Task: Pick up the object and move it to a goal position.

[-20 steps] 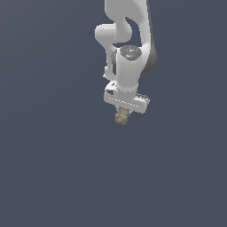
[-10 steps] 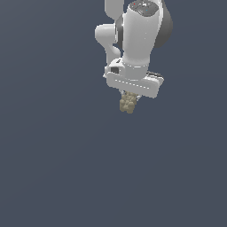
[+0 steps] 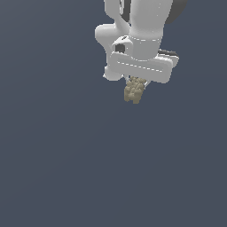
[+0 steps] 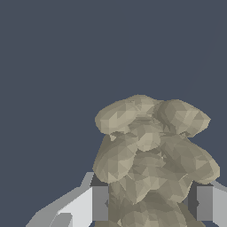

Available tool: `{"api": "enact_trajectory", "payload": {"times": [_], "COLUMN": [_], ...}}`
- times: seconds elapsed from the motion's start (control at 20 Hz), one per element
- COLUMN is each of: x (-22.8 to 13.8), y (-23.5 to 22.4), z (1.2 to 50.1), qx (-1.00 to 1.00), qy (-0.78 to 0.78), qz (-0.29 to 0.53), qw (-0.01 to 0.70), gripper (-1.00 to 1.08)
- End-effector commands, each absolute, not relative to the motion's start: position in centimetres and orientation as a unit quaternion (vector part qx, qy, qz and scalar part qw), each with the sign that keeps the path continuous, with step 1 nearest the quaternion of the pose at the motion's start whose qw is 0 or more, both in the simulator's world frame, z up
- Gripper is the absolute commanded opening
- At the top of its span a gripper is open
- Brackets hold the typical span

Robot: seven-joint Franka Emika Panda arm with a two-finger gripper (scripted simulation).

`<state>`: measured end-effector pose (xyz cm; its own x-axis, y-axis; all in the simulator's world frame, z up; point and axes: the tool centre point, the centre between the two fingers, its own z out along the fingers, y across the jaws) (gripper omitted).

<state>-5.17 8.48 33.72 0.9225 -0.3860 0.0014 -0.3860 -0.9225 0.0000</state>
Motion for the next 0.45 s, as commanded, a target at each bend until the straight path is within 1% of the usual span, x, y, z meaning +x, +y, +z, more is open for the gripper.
{"api": "enact_trajectory", "payload": {"times": [0.0, 0.4], "x": [-5.0, -4.7], "y": [8.7, 8.9], "z": [34.8, 35.8], "qx": [0.98, 0.98], "qy": [-0.197, -0.197], "qz": [0.0, 0.0], "qw": [0.0, 0.0], "gripper": [-1.0, -1.0]}}
